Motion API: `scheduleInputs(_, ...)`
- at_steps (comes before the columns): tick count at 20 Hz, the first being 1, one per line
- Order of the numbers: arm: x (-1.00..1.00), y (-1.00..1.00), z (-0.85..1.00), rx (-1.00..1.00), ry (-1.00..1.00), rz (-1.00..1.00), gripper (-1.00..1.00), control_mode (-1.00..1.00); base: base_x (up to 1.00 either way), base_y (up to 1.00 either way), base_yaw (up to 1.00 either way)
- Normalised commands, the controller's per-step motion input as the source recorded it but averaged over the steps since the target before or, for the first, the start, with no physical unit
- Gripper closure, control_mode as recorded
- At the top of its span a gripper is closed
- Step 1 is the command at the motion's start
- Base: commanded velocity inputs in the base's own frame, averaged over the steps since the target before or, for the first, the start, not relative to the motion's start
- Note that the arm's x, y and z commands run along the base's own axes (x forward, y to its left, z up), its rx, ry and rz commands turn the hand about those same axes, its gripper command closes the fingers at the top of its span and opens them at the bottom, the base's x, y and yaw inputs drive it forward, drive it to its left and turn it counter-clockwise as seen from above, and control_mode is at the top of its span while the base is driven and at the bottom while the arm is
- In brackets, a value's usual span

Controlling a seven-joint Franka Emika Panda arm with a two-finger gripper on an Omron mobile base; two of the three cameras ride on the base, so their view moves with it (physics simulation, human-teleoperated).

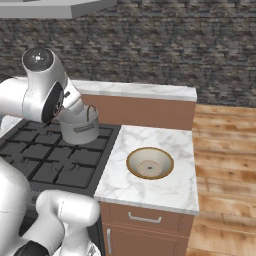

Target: Open the cabinet and move the ladle to the pot. Then close the cabinet.

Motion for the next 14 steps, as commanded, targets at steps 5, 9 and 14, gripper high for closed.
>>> scheduleInputs(5, -0.26, 0.0, 0.07, -0.01, 0.0, 0.0, -1.0, -1.0, 0.0, 0.0, 0.0)
scheduleInputs(9, 0.0, 0.0, 0.0, 0.0, 0.0, 0.0, -1.0, 1.0, -0.71, 0.0, 0.0)
scheduleInputs(14, 0.0, 0.0, 0.0, 0.0, 0.0, 0.0, -1.0, 1.0, -0.84, 0.44, 0.02)
